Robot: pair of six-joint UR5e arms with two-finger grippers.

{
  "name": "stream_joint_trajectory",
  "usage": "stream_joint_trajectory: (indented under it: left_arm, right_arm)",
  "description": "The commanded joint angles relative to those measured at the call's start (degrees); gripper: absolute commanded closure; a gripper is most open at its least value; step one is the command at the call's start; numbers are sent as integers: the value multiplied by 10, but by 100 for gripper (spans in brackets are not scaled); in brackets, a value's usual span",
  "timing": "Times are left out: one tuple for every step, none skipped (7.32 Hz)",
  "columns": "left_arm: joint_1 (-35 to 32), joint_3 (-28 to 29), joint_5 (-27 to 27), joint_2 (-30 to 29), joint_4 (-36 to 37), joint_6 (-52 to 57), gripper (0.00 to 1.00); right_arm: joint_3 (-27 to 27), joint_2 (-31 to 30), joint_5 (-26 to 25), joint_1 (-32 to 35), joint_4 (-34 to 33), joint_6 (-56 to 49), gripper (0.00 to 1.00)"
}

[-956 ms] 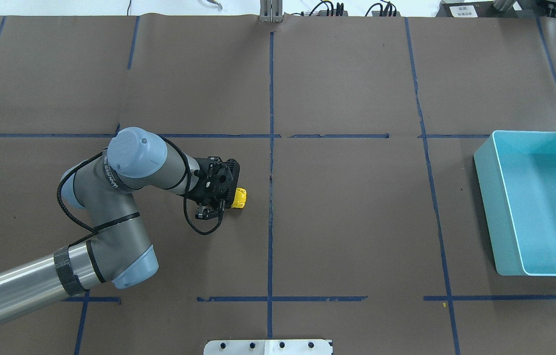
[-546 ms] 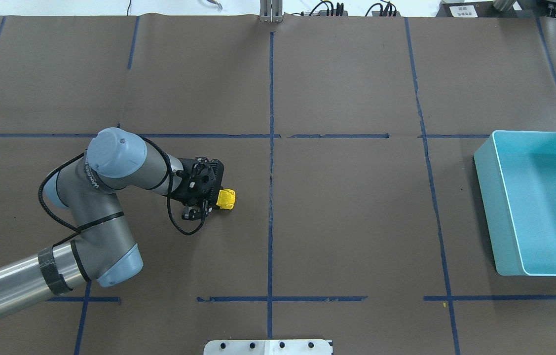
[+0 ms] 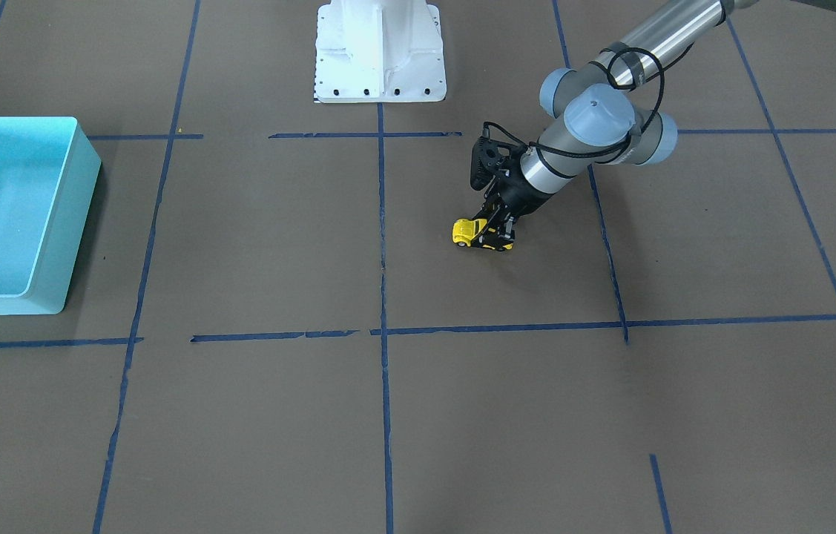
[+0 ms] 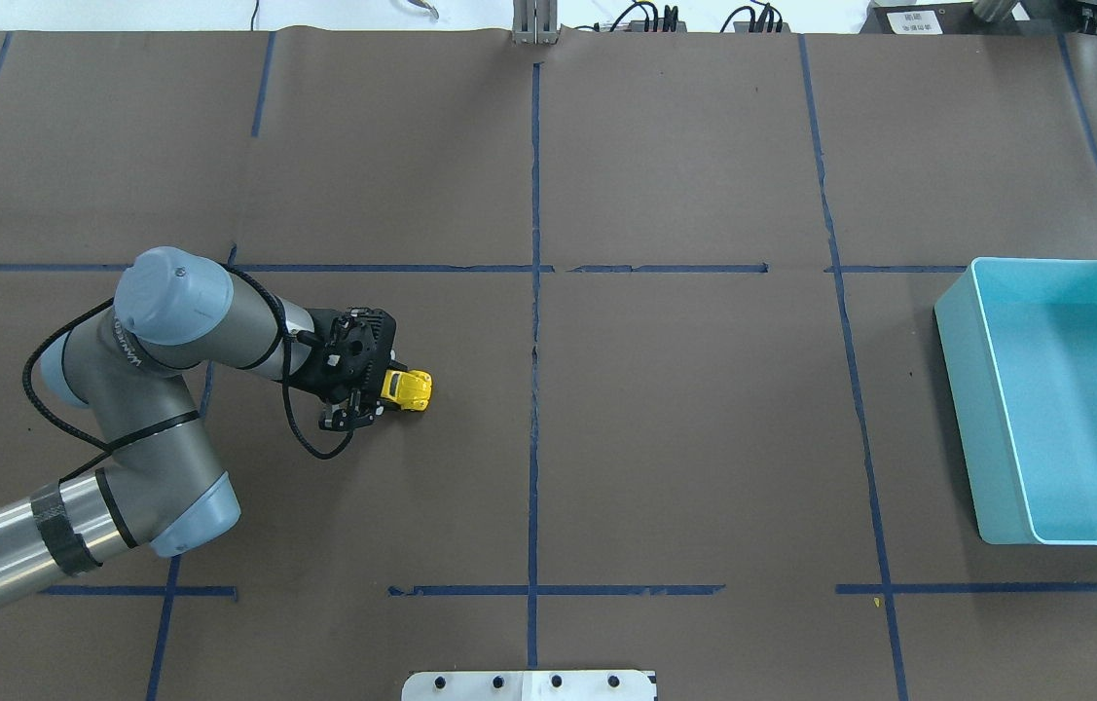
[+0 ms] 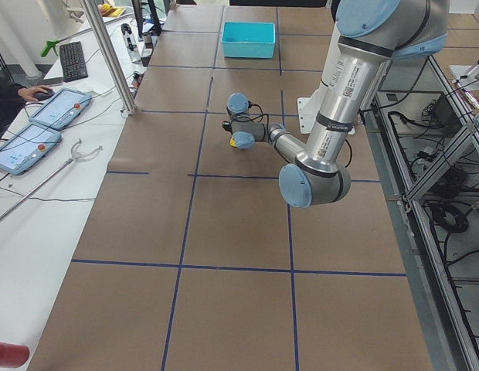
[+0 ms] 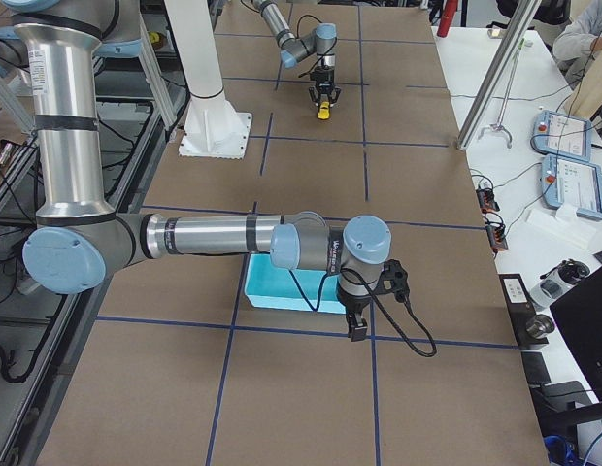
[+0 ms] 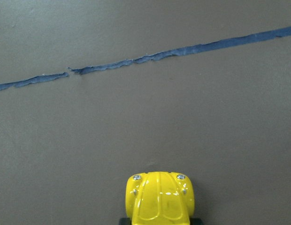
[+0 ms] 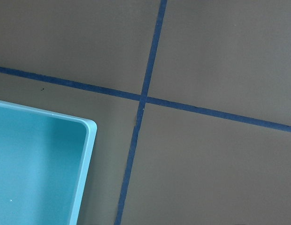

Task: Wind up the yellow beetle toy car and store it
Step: 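Drag the pressed car backward along the table toward the left arm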

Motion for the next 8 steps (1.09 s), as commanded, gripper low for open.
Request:
stream_joint_trajectory:
  left_arm:
    - [-12,-1,-8,32,-33,2,60]
    - [-17,0,-12,36,-37,15,19]
    - [-27,0,-21,46,-46,12,0]
    - [-34,0,-29,47,-48,11,0]
    - [-41,-1,-39,48,-48,10,0]
    - [-43,-1,-40,48,-48,9,0]
    - [-47,-2,-40,48,-48,9,0]
    - [-53,-3,-49,47,-46,5,0]
  right_arm:
    - [0,-1,0,0,0,0,0]
    - [0,-1,0,0,0,0,0]
    - [0,-1,0,0,0,0,0]
    - [0,-1,0,0,0,0,0]
    - [0,-1,0,0,0,0,0]
    - [0,-1,0,0,0,0,0]
    - [0,-1,-1,0,0,0,0]
    - [1,-1,0,0,0,0,0]
